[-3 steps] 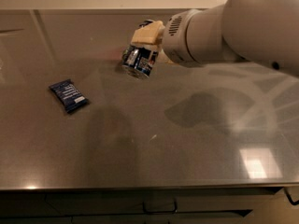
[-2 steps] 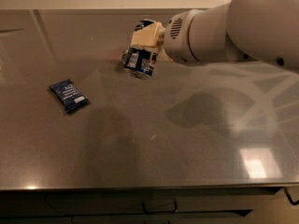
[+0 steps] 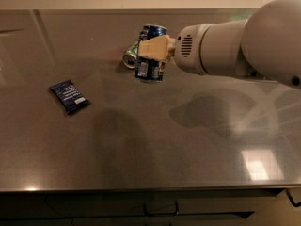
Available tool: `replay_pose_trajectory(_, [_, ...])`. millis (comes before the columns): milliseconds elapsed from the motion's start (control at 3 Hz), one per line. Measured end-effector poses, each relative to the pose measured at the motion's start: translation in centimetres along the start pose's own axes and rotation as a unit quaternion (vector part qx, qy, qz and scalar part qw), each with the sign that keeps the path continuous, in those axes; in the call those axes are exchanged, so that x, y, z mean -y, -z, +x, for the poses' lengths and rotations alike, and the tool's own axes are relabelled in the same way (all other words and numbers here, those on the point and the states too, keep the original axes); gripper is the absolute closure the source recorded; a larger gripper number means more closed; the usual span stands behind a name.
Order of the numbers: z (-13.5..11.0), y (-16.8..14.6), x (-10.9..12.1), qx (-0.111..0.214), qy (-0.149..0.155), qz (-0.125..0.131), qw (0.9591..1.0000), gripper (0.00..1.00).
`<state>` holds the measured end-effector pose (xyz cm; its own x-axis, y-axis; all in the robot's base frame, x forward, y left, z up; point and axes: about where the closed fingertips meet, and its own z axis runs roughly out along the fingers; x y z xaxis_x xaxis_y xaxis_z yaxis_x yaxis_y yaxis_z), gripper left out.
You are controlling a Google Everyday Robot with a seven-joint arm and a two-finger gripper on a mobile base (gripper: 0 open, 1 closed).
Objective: Place pepsi can upright
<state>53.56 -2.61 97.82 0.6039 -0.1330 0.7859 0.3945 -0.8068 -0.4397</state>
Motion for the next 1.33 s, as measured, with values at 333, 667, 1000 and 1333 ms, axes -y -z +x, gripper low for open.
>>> replay_pose_trajectory(333, [0.2,0.3,-1.0,-0.034,0.038,0.012,0.9986,1.00])
replay_pose_trajectory(667, [0.3,1.2,-1.3,-0.062,0.089,0.019,0.9939,1.00])
replay_pose_trajectory(1000, [0.1,2.2,-1.7,-0.083,0.151,0.018,0.9848,1.00])
replay_pose_trajectory(1333, [-0.2,3.0,-2.3,-0.098,0.193,0.012,0.9763,1.00])
